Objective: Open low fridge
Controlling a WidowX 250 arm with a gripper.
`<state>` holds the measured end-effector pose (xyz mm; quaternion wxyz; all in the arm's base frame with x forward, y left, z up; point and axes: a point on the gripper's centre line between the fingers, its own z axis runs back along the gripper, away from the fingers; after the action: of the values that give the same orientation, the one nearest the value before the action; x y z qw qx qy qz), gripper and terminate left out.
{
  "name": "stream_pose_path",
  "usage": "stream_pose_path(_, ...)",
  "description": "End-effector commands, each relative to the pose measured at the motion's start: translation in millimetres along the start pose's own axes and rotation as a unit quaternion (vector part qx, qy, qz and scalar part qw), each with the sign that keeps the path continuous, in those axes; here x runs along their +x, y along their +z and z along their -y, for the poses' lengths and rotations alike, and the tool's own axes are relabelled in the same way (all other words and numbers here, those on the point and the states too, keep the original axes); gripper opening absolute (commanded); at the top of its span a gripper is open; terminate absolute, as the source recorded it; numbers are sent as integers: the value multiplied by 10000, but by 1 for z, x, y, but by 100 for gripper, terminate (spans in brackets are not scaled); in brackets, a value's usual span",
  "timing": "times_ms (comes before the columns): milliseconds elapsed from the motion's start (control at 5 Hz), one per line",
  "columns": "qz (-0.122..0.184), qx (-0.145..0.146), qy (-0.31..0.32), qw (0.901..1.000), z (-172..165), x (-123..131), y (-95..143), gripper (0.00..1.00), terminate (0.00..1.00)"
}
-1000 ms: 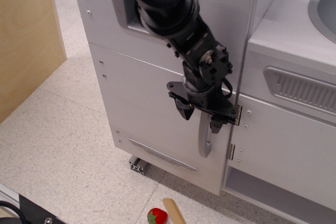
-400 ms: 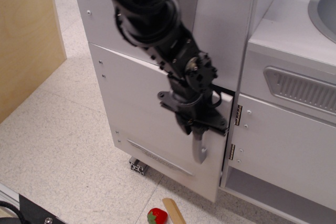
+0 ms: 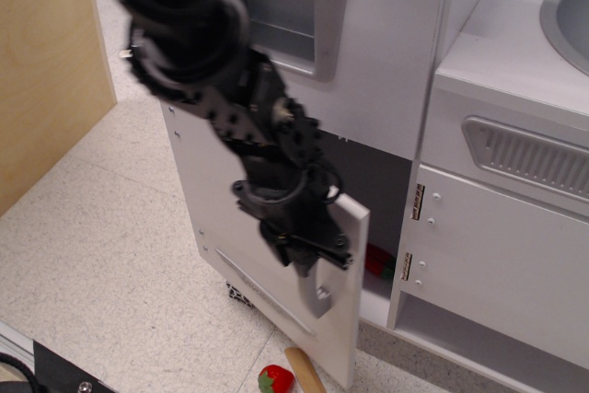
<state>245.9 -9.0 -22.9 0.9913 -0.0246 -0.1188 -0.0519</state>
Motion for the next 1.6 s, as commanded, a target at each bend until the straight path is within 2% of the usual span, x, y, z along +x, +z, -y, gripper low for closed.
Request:
stream_pose_path(0,219,-88,-332,9992,-11,5,65,100,0)
stream_pose_path(200,431,-236,-149,9987,2,13,84,100,0)
stream_pose_path(400,611,-314,-16,9976,16,33,86,100,0)
stream_pose_path(600,704,-191,50,9973,24,45,77,100,0)
stream_pose_path(1000,955,-153,427,9944,41,77,40,100,0)
stream_pose_path(1200,896,-68,492,9947,42,84,22,100,0)
stream_pose_path(1400,703,102,474,9963,39,81,9,100,0)
